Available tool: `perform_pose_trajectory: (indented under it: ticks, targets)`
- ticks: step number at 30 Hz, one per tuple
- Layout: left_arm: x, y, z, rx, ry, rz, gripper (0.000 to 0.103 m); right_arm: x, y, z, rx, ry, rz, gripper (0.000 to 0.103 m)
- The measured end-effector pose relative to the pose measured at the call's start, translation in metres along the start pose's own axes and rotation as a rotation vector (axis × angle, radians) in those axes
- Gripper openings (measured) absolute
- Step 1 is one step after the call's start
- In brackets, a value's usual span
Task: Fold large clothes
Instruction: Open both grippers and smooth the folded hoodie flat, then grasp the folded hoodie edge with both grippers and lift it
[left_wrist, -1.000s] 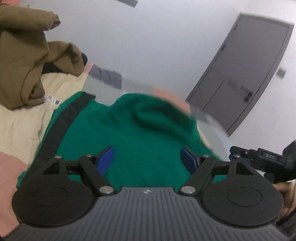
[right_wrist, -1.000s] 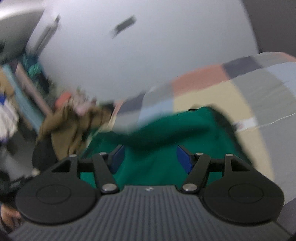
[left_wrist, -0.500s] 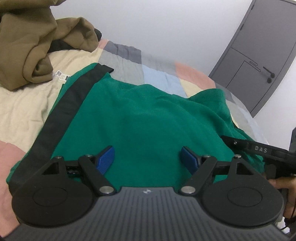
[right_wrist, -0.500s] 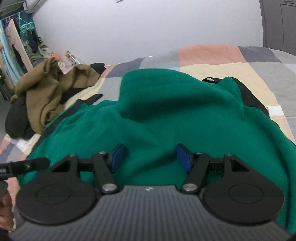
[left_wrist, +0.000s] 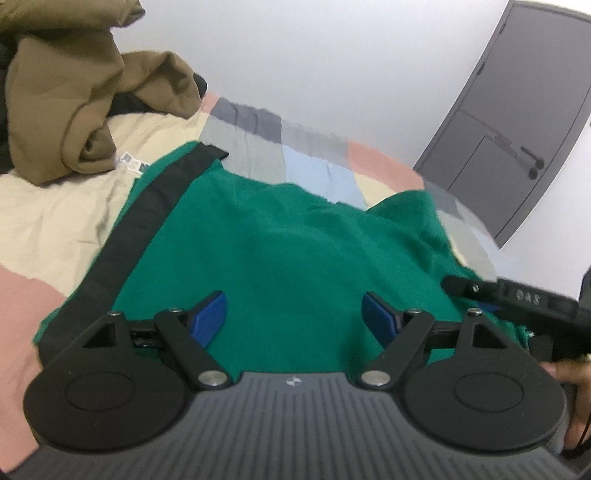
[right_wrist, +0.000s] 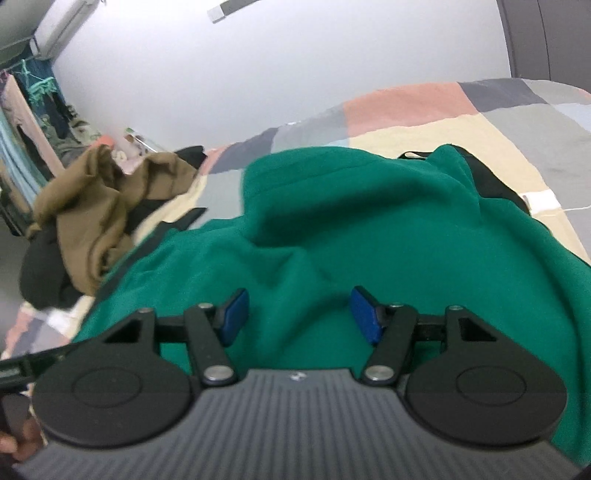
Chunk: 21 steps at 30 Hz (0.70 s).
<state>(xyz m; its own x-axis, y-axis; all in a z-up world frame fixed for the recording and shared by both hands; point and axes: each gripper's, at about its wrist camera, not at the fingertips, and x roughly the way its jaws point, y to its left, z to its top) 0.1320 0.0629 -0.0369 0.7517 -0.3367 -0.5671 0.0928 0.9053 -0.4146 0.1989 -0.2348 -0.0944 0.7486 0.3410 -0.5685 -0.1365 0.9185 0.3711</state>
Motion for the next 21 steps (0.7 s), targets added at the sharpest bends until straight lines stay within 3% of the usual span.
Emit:
perform_pose_trajectory:
  ticks: [6, 14, 15, 16, 17, 21]
  targets:
    - [-0.034, -0.009, -0.014, -0.108, -0.018, -0.057, 0.084, -0.055, 0.012, -0.017, 0.061, -0.01, 0.08, 0.066]
    - [-0.049, -0.02, -0.034, -0.125, -0.003, -0.051, 0.084, -0.077, 0.009, -0.044, 0.276, 0.066, 0.187, 0.066]
    - [-0.05, -0.019, -0.036, -0.138, 0.002, -0.055, 0.084, -0.076, 0.007, -0.049, 0.304, 0.081, 0.202, 0.068]
    - [-0.049, -0.017, -0.037, -0.156, 0.01, -0.06, 0.084, -0.074, 0.005, -0.053, 0.333, 0.099, 0.213, 0.082]
    - [-0.048, -0.016, -0.039, -0.176, 0.019, -0.066, 0.084, -0.071, 0.003, -0.057, 0.364, 0.111, 0.225, 0.09]
    - [-0.041, -0.006, -0.046, -0.271, 0.069, -0.094, 0.088, -0.054, -0.01, -0.068, 0.499, 0.182, 0.264, 0.091]
